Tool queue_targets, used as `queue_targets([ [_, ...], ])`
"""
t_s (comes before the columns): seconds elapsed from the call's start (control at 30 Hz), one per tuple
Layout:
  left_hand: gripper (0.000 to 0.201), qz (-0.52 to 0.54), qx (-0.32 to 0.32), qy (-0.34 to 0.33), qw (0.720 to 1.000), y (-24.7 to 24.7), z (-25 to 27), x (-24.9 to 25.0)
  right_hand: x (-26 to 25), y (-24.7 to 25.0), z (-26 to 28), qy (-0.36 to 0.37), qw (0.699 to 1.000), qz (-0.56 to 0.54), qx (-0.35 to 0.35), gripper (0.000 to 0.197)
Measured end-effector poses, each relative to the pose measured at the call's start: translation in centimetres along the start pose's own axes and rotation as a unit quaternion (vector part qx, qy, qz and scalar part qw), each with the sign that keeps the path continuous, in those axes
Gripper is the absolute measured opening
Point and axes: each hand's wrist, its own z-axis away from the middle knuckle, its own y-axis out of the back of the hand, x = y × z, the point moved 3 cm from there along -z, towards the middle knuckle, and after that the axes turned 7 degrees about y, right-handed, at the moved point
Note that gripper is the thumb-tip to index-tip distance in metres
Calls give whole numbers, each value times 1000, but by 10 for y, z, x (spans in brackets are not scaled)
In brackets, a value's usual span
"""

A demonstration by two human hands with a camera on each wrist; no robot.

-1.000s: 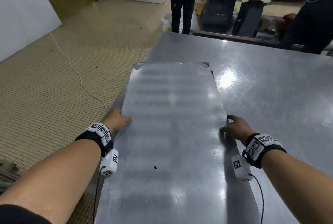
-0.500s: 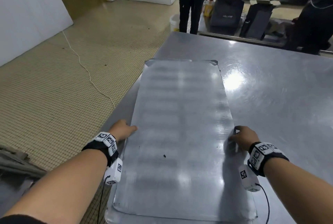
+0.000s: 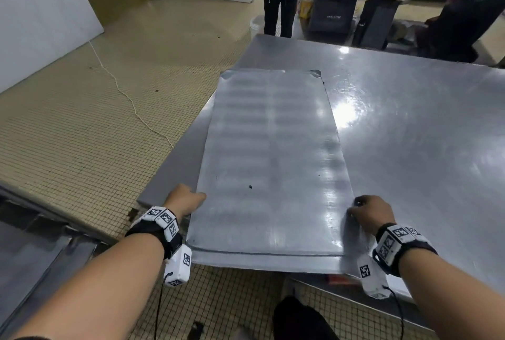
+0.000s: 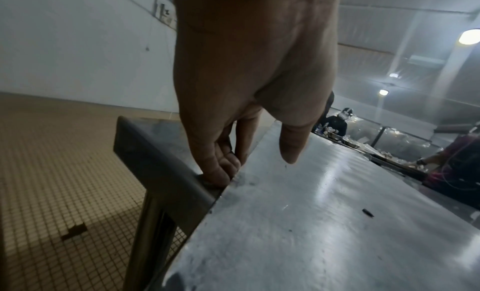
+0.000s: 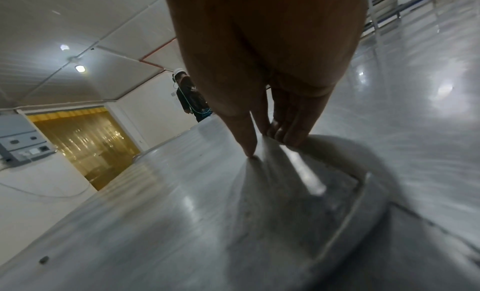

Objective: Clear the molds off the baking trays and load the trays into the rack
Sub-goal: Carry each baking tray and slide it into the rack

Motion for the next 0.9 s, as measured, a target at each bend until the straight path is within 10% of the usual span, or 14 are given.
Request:
queue_targets([
  [0.53,23,112,-50,-36,992,-71,87,5,68,25,30,-16,1000,18,10,24],
  [0.7,79,-139,20,-110,984,-120,125,6,74,16,72,146,988,24,51,45],
  [0.9,63,-218,37,-268,938,-183,193,-6,85,-1,124,318,944,79,-28,55],
])
